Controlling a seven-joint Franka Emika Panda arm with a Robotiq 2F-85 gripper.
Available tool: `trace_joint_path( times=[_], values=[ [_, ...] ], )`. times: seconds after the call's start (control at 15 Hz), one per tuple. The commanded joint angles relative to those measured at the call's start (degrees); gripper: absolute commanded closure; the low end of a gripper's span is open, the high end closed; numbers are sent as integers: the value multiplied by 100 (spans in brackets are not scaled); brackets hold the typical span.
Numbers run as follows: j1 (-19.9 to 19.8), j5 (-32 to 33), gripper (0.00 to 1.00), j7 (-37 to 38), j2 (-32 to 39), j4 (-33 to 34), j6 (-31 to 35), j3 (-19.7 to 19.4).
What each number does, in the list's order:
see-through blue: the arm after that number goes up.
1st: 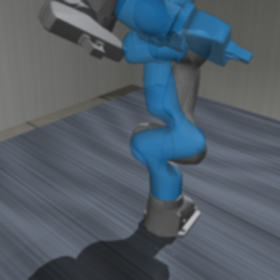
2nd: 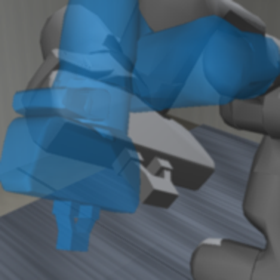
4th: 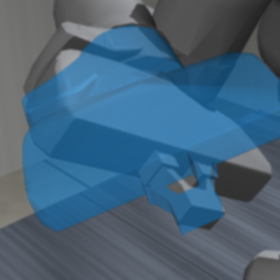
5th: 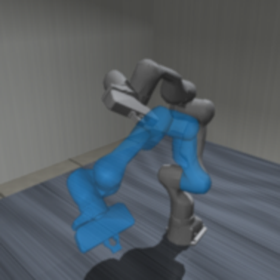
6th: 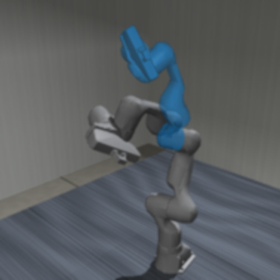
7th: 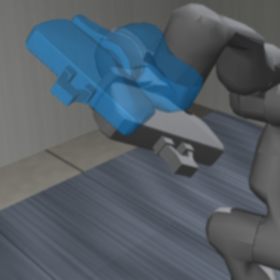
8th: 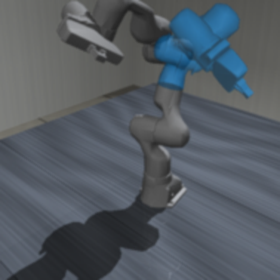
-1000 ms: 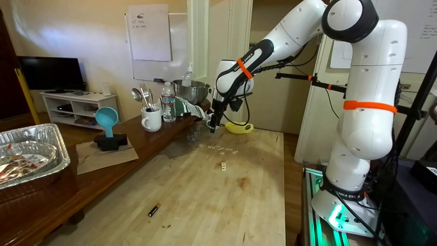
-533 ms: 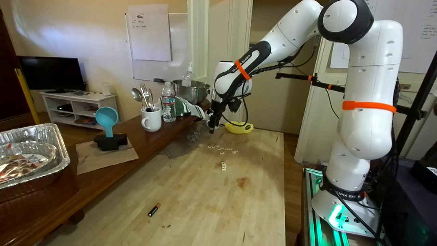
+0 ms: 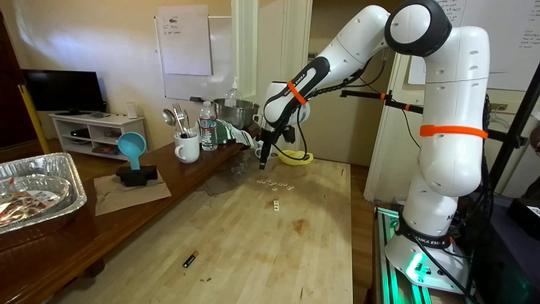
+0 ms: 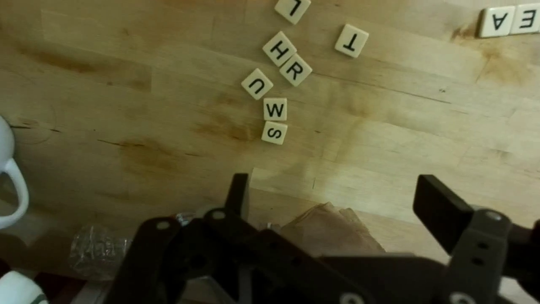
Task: Move one letter tile to the left.
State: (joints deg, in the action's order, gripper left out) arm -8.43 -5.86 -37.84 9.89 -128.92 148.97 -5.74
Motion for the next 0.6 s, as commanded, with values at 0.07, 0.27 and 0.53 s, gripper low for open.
trace_joint_path(
  times=[0.07, 0.27, 0.53],
  values=[
    [-351, -497, 0, -809, 469, 205, 322, 294],
    [-475, -670, 0, -862, 654, 298, 372, 419],
    [-530, -698, 0, -713, 848, 393, 452, 528]
  ],
)
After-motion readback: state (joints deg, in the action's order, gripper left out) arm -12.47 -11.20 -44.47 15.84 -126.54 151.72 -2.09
